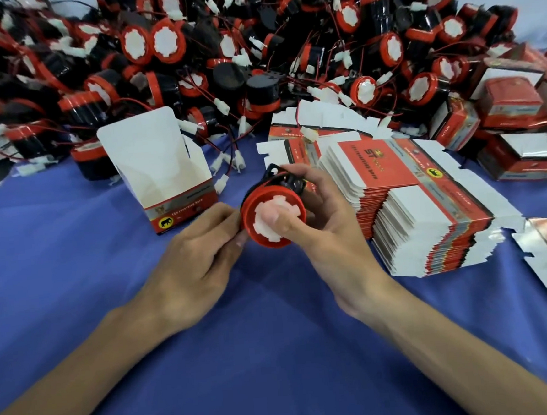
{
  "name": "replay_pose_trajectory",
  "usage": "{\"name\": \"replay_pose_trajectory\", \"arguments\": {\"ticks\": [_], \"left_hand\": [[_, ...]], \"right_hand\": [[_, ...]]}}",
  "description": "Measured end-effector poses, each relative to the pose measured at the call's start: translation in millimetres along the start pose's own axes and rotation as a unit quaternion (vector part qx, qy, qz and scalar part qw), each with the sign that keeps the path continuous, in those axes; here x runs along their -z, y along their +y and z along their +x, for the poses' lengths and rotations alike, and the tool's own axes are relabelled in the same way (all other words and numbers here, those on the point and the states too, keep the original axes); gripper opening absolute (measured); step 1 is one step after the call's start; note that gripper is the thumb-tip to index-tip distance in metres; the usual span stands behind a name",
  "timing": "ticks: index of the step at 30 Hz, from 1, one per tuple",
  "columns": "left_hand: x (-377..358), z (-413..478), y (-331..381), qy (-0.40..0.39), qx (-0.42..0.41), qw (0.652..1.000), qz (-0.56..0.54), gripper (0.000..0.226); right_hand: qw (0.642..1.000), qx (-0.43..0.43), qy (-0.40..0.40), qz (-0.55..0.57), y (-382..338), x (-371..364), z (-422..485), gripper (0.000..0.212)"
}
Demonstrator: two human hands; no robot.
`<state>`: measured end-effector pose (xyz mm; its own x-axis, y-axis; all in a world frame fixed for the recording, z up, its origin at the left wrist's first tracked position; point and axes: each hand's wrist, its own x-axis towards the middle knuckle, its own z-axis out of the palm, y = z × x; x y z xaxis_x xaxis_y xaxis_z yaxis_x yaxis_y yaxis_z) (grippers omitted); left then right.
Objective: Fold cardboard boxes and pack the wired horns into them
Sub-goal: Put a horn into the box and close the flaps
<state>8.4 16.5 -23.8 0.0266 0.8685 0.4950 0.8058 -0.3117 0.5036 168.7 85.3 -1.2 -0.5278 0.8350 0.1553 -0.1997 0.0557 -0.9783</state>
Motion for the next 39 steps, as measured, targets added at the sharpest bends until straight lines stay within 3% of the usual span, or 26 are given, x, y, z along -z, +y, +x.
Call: {"name": "replay_pose_trajectory", "arguments": {"ticks": [5,10,13,16,19,21,24,30,35,38,39], "left_hand": [[0,6,1,0.056,0.003,0.997,0.052,0.029],[3,3,2,0.04,0.016,0.999,-0.005,0.018],[5,3,2,0.078,0.066,0.995,-0.017,0.03],[6,3,5,0.085,0.115,0.988,-0.064,0.042],[6,4,8,0.079,0.151,0.978,-0.118,0.036],[7,6,9,0.081,0.196,0.954,-0.212,0.028],[7,7,11,0.069,0.239,0.914,-0.321,0.045],[2,6,10,0.049,0.247,0.914,-0.317,0.043],[12,10,3,0.019,0.275,0.913,-0.302,0.015],[14,12,-1,-0.014,0.288,0.911,-0.294,0.011],[14,11,-1,-0.018,0.29,0.914,-0.282,0.014]], "right_hand": [[0.998,-0.043,-0.002,0.045,4,3,-1,0.046],[0.998,0.005,0.02,-0.059,0,3,-1,0.041],[0.996,0.029,0.019,-0.085,2,0,-1,0.044],[0.996,0.031,0.039,-0.077,6,-1,-1,0.039],[0.996,0.001,0.063,-0.069,10,1,0,0.041],[0.997,-0.012,0.063,-0.038,11,1,0,0.042],[0.999,0.019,0.03,0.004,12,1,-2,0.046],[0.982,0.026,0.065,-0.173,15,3,4,0.015],[0.924,0.036,0.031,-0.379,19,4,2,0.04],[0.912,0.081,0.008,-0.403,18,1,2,0.023],[0.903,0.107,-0.008,-0.417,16,2,3,0.031]]}}
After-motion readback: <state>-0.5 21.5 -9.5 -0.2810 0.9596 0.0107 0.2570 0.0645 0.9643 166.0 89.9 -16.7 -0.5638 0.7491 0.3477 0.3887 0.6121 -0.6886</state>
